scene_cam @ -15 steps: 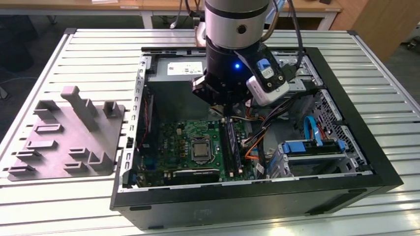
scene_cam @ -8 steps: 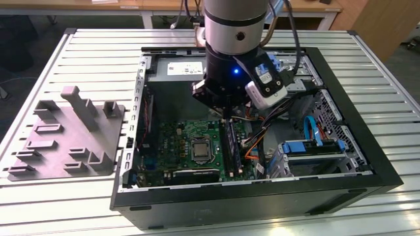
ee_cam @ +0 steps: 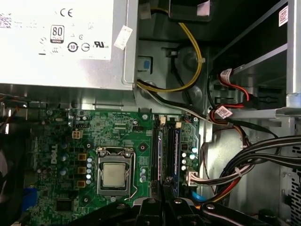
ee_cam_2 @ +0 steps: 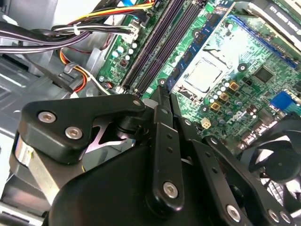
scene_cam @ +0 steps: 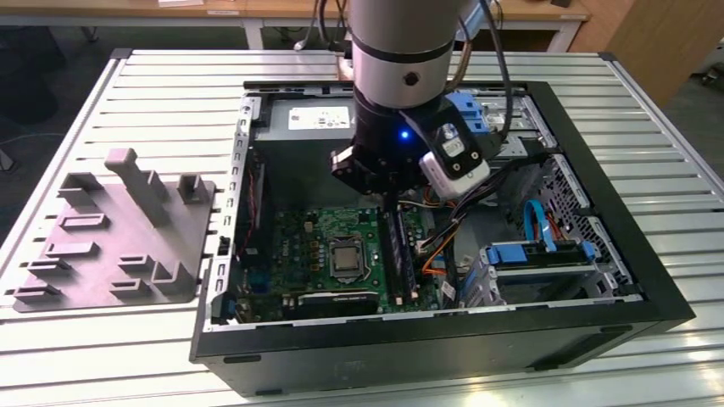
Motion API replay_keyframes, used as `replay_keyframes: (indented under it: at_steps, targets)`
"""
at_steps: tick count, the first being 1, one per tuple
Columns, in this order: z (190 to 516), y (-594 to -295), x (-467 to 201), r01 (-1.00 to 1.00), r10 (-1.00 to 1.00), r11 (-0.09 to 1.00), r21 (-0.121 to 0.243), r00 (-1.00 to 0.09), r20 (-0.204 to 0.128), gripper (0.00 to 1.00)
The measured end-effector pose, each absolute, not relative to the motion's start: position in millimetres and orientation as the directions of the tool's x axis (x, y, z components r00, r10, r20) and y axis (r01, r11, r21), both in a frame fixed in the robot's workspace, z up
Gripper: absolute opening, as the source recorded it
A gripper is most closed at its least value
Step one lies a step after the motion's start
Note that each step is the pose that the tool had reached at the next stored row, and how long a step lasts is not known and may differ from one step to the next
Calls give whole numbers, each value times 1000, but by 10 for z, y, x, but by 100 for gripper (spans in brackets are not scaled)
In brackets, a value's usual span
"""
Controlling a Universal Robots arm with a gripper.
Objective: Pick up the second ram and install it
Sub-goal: 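Insert the second ram into the second slot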
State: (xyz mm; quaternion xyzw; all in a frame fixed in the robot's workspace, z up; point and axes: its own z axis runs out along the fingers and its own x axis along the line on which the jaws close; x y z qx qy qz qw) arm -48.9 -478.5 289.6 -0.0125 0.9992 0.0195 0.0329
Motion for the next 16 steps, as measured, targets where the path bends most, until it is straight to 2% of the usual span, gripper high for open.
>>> replay_keyframes:
  at_steps: [16]
  targets:
    - [2667, -4805, -457, -8, -5, 999, 38, -998, -66, 13]
